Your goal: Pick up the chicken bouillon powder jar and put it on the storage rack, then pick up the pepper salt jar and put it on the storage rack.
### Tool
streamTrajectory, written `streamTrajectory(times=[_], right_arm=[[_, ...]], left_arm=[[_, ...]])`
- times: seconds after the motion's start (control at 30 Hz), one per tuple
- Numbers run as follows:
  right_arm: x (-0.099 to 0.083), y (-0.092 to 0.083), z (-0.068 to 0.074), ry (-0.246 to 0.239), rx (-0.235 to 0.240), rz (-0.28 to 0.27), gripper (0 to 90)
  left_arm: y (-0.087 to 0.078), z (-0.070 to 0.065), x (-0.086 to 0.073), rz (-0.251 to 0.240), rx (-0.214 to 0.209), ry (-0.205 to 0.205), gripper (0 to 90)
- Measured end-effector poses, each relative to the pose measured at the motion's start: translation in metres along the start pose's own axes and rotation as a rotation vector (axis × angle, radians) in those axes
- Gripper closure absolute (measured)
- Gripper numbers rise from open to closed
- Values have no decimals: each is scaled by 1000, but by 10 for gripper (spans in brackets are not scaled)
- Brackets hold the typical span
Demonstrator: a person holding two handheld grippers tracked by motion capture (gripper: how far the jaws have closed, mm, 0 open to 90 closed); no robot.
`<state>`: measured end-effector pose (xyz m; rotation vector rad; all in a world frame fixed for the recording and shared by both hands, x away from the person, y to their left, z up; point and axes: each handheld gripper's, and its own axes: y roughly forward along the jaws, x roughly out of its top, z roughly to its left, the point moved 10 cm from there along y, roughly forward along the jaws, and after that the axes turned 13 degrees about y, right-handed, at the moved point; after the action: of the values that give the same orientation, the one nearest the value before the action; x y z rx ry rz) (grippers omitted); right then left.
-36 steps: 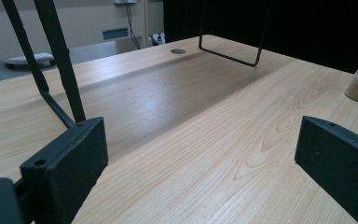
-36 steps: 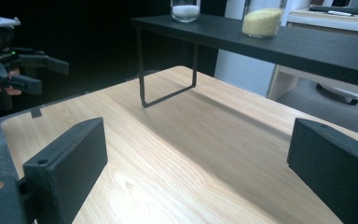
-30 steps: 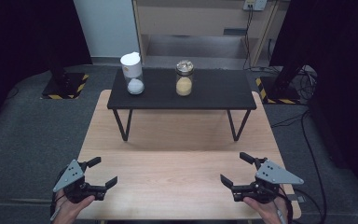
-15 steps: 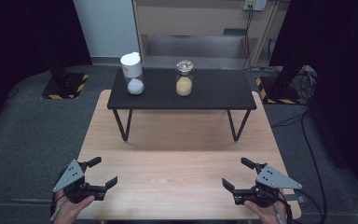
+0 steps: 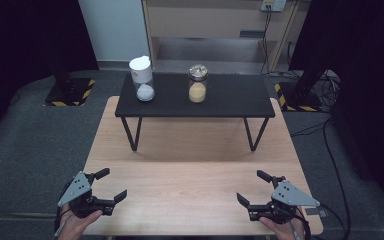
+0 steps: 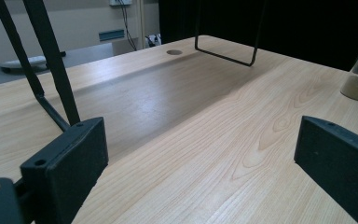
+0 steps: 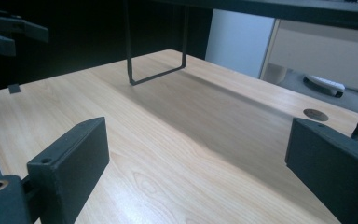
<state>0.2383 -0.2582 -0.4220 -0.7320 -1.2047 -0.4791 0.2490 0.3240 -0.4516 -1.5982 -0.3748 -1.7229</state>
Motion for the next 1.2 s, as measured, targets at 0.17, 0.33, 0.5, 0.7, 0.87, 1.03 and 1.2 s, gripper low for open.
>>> streamTrajectory(times=[0.17, 0.33, 0.5, 0.7, 0.87, 1.03, 1.2], right_arm=[[-1, 2, -2, 15, 11, -3, 68], [-1, 2, -3, 22, 8, -5, 67], [-2, 2, -3, 26, 12, 2, 67], [-1, 1, -2, 19, 10, -4, 65], [0, -1, -2, 24, 11, -11, 65], [4, -4, 0, 32, 14, -20, 56], [11, -10, 1, 45, 10, -20, 32]], left_arm=[[-1, 0, 0, 1, 1, -4, 18], [-1, 2, -1, -3, 3, -13, 18], [-1, 0, 0, 0, 1, -5, 18], [-1, 1, 0, 0, 1, -7, 18], [0, 0, 0, 0, -1, -2, 18], [0, 0, 0, 2, 1, -2, 18], [-1, 0, 0, 2, 1, -1, 18]])
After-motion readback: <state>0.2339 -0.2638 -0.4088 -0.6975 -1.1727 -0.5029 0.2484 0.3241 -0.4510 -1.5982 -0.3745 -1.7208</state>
